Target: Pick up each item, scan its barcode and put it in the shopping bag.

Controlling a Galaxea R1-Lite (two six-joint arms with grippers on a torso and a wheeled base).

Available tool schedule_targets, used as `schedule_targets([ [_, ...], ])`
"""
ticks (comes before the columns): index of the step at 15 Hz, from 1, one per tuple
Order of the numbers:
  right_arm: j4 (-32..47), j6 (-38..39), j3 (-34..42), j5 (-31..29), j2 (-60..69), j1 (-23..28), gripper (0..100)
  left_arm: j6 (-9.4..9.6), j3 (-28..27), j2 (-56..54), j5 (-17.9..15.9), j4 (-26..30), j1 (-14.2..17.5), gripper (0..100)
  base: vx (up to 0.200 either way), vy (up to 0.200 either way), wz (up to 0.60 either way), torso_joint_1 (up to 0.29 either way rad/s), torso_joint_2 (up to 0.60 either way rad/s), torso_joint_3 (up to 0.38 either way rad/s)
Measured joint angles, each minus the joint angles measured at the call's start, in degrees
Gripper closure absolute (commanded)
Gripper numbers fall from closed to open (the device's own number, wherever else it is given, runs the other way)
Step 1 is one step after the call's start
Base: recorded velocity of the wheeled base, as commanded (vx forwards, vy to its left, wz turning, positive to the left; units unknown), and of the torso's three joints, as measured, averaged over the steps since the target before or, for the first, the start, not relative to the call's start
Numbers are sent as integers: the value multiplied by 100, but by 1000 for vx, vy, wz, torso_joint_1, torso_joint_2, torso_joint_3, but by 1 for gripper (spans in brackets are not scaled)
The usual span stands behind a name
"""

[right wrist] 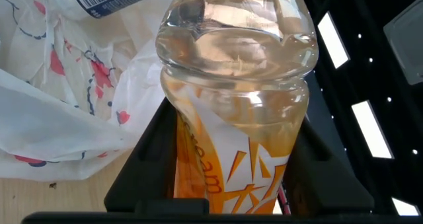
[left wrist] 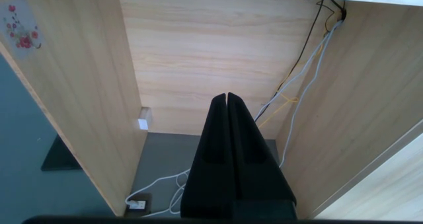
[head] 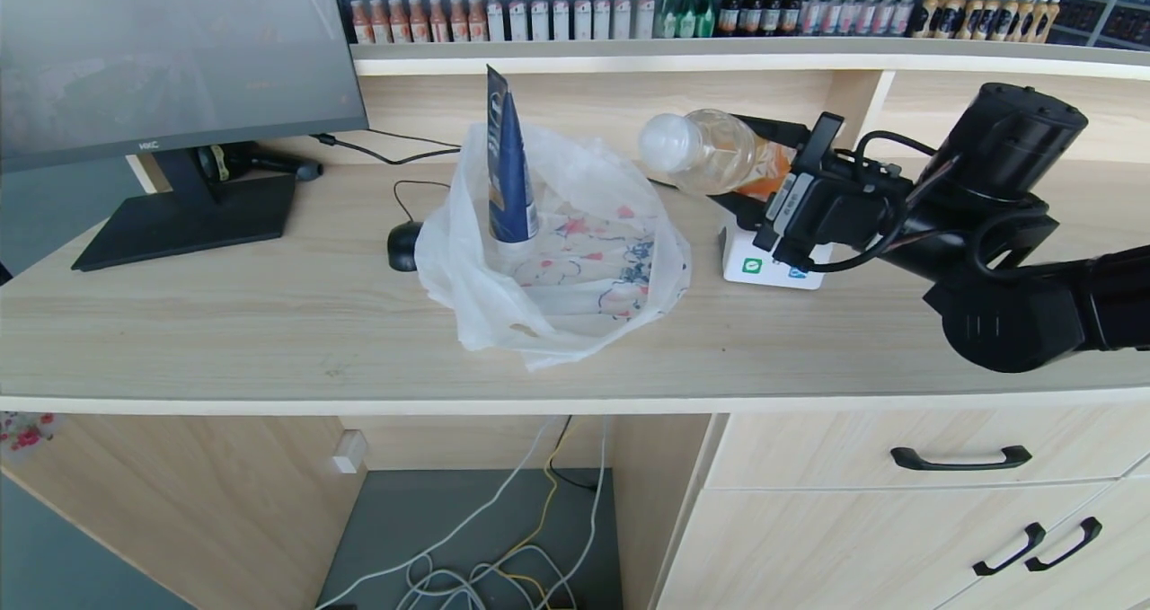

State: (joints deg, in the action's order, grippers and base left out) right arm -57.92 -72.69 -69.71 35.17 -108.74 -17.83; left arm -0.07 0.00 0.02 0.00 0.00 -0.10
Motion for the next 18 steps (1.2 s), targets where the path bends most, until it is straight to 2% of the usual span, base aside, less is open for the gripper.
schedule_targets([
  [3,-7,361,-13,-249,138,-74,100,0,0,0,0,0,0,100,0,0,0,0,0,0],
  [8,-46,1163,129,-958,653,-586,100,-2,0,0,0,0,0,100,0,0,0,0,0,0],
  [11,-649,1976,496,-1712,844,-887,100,0,0,0,0,0,0,100,0,0,0,0,0,0],
  [13,-1139,2860,819,-2562,965,-947,100,0,0,0,0,0,0,100,0,0,0,0,0,0],
  [18,-1495,4273,1458,-3471,1263,-1185,100,10,0,0,0,0,0,100,0,0,0,0,0,0],
])
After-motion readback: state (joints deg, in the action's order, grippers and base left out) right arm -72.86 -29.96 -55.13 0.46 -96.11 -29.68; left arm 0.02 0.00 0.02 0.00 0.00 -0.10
